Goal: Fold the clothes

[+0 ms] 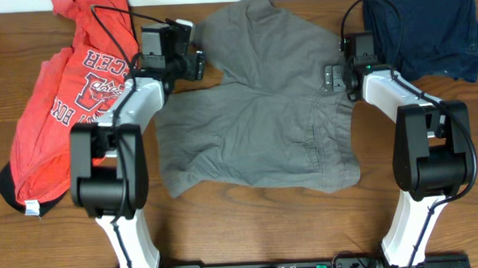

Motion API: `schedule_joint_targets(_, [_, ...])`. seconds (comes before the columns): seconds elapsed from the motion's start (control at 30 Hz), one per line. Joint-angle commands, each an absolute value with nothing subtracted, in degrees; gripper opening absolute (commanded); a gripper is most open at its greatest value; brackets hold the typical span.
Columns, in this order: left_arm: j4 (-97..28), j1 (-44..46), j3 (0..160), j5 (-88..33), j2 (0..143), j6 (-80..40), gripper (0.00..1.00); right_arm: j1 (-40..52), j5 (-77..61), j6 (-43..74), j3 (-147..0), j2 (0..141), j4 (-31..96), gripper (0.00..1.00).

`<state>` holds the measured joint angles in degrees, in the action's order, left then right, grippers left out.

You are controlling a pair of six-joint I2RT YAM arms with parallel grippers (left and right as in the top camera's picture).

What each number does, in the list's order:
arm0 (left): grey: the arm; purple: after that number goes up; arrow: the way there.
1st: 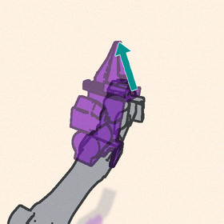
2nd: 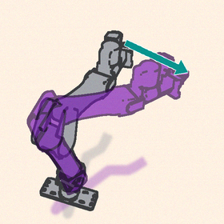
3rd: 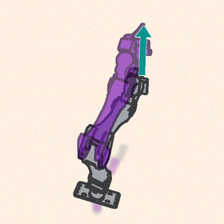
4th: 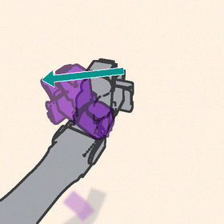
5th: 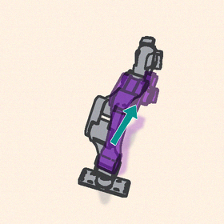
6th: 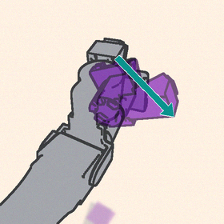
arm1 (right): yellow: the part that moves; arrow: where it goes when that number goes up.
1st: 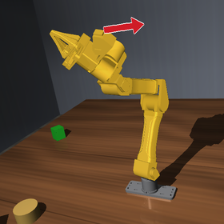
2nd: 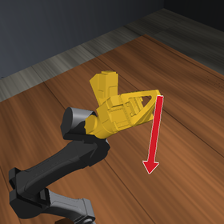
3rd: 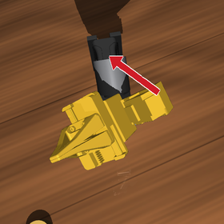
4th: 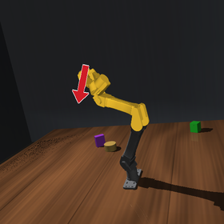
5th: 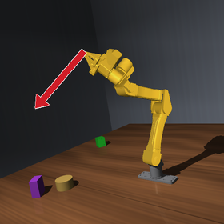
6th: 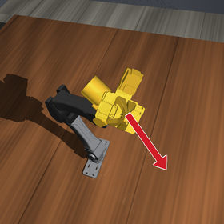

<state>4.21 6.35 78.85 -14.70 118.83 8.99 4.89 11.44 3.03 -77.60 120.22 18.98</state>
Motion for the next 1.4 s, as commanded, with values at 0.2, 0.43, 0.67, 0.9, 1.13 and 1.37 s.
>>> schedule_joint_targets(0.2, [7.49,6.28,79.42,-12.58,124.01,-2.70,0.78,9.50,3.29,4.12,-85.01,112.77,33.67,0.99])
schedule_joint_targets(0.43, [-8.86,3.60,79.42,-12.40,116.86,-2.35,0.79,12.08,2.52,4.25,-86.48,105.45,40.73,0.99])
schedule_joint_targets(0.67, [-24.80,-0.75,79.42,-12.43,110.34,-2.22,0.79,12.21,-0.51,4.25,-86.46,104.71,46.39,0.99])
schedule_joint_targets(0.9, [-28.36,-2.35,78.83,-12.38,112.16,-1.13,0.79,13.67,-0.64,4.25,-86.46,104.71,46.37,0.99])
schedule_joint_targets(1.13, [-29.04,-2.35,78.83,-11.33,114.56,-1.17,0.78,14.17,-0.75,4.23,-86.46,104.71,46.35,0.91])
schedule_joint_targets(1.37, [-29.45,-2.35,78.76,-10.87,117.93,-1.15,0.78,14.33,-1.98,4.23,-86.46,104.71,46.50,0.87])
